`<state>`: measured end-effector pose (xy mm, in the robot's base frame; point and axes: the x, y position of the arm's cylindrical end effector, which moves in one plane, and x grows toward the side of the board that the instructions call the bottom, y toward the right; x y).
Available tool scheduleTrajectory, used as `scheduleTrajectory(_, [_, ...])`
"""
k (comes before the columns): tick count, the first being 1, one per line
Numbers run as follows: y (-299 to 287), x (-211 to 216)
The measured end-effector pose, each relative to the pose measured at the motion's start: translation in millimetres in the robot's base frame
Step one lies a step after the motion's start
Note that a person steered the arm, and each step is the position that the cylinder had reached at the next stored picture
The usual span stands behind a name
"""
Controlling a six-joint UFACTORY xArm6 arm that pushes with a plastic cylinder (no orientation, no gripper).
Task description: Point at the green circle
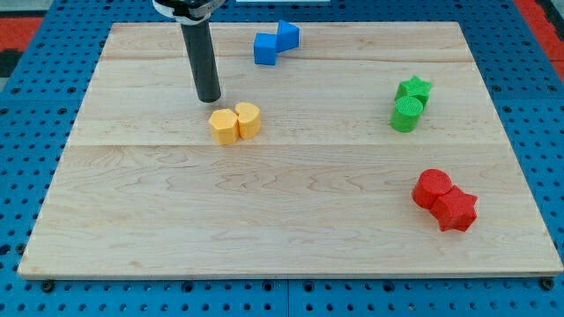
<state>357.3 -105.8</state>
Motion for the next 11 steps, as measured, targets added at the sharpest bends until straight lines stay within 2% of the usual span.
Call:
scheduleTrajectory(4, [-1.2, 1.3])
scheduleTrajectory(5, [14.7, -2.8])
scheduleTrajectory(6, [110.9, -26.8])
scheduleTrajectory(7, [166.5, 3.7])
scheduleTrajectory(8, [163.0, 41.1])
scheduleTrajectory(11, [161.3, 44.9])
